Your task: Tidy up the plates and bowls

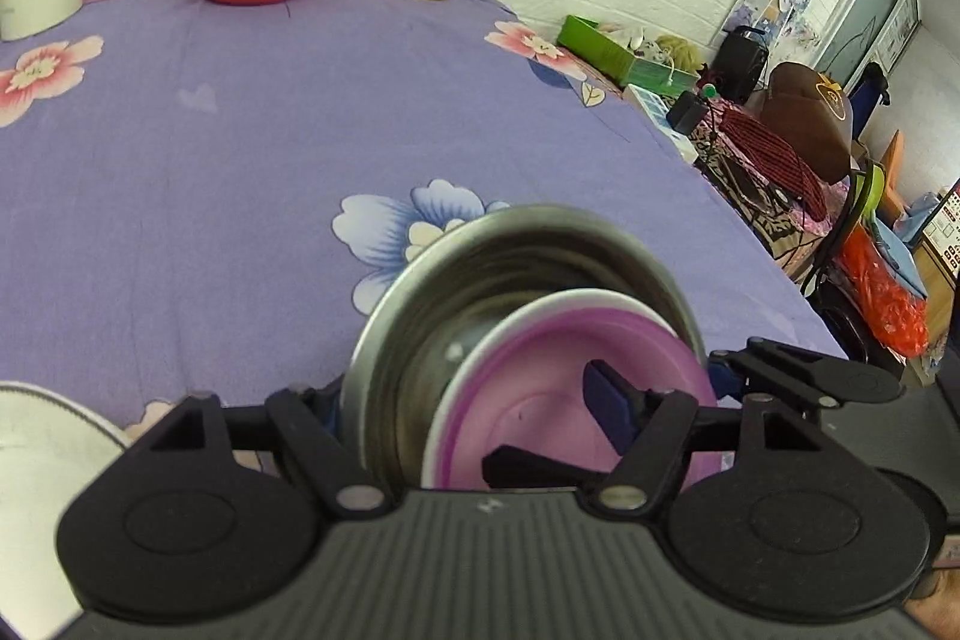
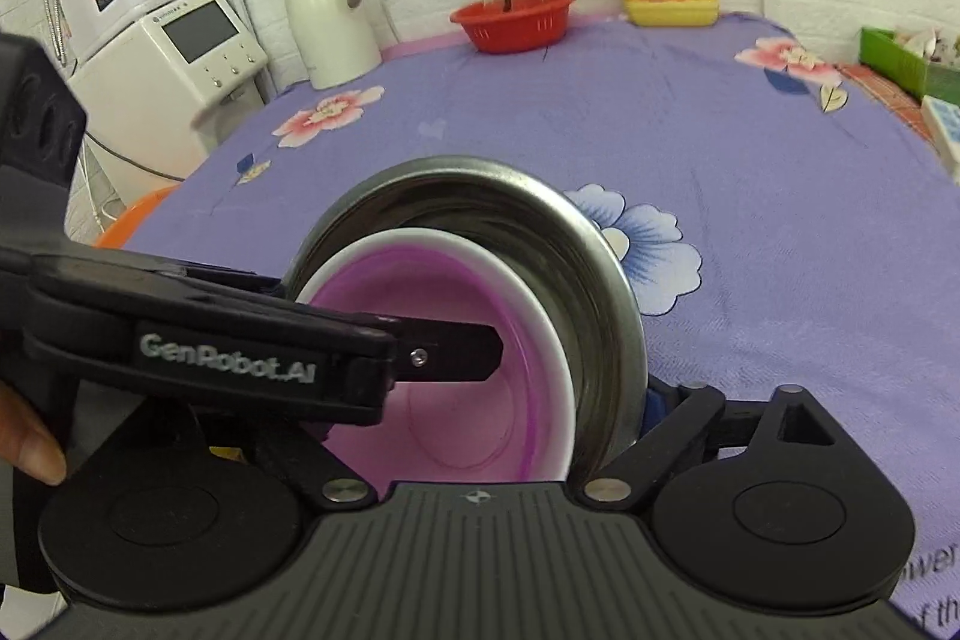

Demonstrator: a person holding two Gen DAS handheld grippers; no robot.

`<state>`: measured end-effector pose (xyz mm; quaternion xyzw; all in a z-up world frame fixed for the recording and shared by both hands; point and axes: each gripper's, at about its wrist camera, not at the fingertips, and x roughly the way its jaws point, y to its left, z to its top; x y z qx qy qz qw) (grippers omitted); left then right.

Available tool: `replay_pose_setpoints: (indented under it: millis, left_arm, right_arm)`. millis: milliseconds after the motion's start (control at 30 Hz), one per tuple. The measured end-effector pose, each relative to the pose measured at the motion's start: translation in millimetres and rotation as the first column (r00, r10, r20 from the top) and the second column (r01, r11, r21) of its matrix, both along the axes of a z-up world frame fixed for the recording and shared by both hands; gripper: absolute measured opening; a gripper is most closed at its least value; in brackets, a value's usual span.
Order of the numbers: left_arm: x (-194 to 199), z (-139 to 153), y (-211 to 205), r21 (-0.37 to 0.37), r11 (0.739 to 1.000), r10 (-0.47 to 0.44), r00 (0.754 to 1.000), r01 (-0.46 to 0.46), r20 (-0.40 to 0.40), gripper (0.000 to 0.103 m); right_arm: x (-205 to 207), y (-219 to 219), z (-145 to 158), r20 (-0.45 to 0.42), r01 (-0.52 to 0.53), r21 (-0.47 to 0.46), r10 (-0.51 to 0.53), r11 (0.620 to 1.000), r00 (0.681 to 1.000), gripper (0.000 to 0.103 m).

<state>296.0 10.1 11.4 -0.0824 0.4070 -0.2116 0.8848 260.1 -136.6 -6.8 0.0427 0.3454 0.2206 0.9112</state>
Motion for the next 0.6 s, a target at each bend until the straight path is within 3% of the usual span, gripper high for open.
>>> replay_pose_setpoints:
  millis: [167, 500, 533, 600]
  left_arm:
    - [13.3, -2.8, 4.0, 0.022, 1.0, 0.02, 1.0, -0.02, 0.01, 0.072]
    - [6.5, -15.8, 8.8, 0.04, 0.999, 0.002, 1.0, -0.001, -0.022, 0.068]
    - [8.3, -17.8, 7.0, 0.031, 1.0, 0.007, 0.999, -0.005, -0.038, 0.063]
    - [7.8, -17.2, 1.6, 0.037, 0.999, 0.032, 0.999, -0.031, -0.038, 0.064]
  right_arm:
    - [16.9, -3.5, -1.2, -0.009, -0.002, -0.023, 0.002, 1.0, 1.0, 0.103]
    - [8.2, -18.3, -16.9, -0.048, 0.029, 0.008, -0.029, 1.0, 0.998, 0.103]
    - [7.6, -15.7, -17.9, -0.034, 0.026, 0.001, -0.026, 1.0, 0.999, 0.103]
    - [5.8, -6.6, -17.3, -0.011, 0.0, -0.021, 0.0, 1.0, 1.0, 0.103]
